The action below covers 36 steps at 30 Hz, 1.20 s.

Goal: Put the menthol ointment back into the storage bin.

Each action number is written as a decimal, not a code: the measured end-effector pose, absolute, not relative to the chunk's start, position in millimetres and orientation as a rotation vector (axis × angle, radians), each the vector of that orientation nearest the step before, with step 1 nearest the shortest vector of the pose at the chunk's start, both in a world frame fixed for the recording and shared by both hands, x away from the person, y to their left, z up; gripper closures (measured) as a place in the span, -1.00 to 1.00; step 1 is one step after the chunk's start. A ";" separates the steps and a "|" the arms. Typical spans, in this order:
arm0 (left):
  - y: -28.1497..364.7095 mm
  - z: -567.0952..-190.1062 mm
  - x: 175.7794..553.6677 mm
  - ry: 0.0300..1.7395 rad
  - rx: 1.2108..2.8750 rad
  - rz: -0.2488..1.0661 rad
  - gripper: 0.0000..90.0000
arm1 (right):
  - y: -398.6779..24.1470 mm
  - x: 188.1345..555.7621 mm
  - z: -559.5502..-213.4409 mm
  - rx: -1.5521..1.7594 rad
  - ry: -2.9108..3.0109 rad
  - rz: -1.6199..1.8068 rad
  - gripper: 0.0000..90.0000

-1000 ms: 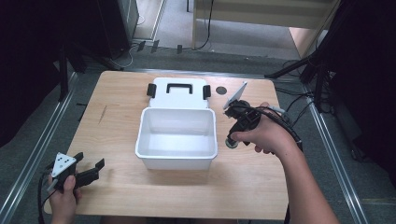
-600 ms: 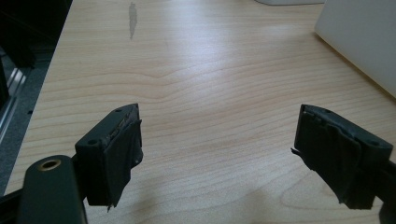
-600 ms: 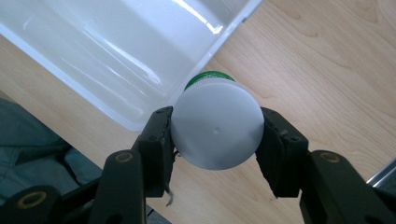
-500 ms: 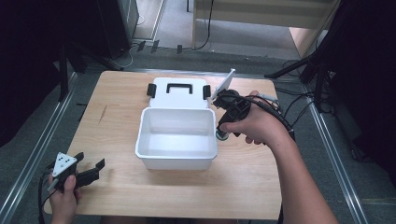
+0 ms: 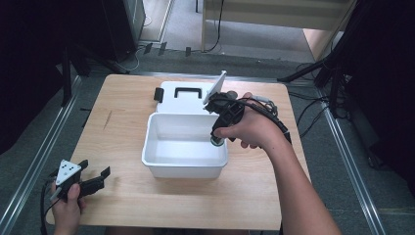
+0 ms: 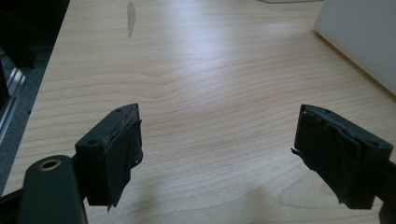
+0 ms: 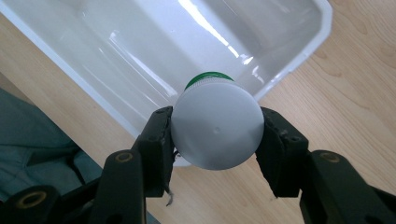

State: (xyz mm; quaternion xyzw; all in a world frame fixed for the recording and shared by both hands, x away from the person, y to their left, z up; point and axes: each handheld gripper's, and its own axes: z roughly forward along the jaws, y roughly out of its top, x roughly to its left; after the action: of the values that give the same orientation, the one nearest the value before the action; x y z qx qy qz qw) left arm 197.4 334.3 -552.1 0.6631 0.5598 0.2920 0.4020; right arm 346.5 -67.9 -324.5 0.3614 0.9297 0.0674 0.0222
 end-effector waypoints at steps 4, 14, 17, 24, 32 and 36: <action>334.3 -552.1 197.4 1.415 1.677 0.737 -0.64 | -59.9 347.9 -333.7 1.079 2.898 0.190 0.14; 333.9 -552.2 197.9 1.412 1.683 0.738 -0.64 | -52.3 353.3 -361.4 1.032 2.925 0.182 0.14; 333.6 -552.2 197.9 1.412 1.684 0.739 -0.64 | -51.8 354.3 -366.8 1.033 2.927 0.167 0.14; 333.0 -552.0 197.9 1.411 1.692 0.740 -0.64 | -50.0 356.6 -390.6 0.996 2.953 0.150 0.14; 331.8 -552.4 198.0 1.411 1.691 0.745 -0.64 | -43.9 356.8 -416.9 0.905 2.976 0.109 0.13; 331.7 -552.4 198.0 1.408 1.696 0.749 -0.64 | -39.2 354.8 -424.0 0.844 2.982 0.101 0.13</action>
State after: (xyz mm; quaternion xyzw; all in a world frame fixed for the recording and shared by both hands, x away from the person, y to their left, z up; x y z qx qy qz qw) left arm 198.0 331.7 -552.4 0.6692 0.5554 0.2954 0.3955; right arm 354.8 -39.2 -424.0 0.2722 0.9615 0.0325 0.0204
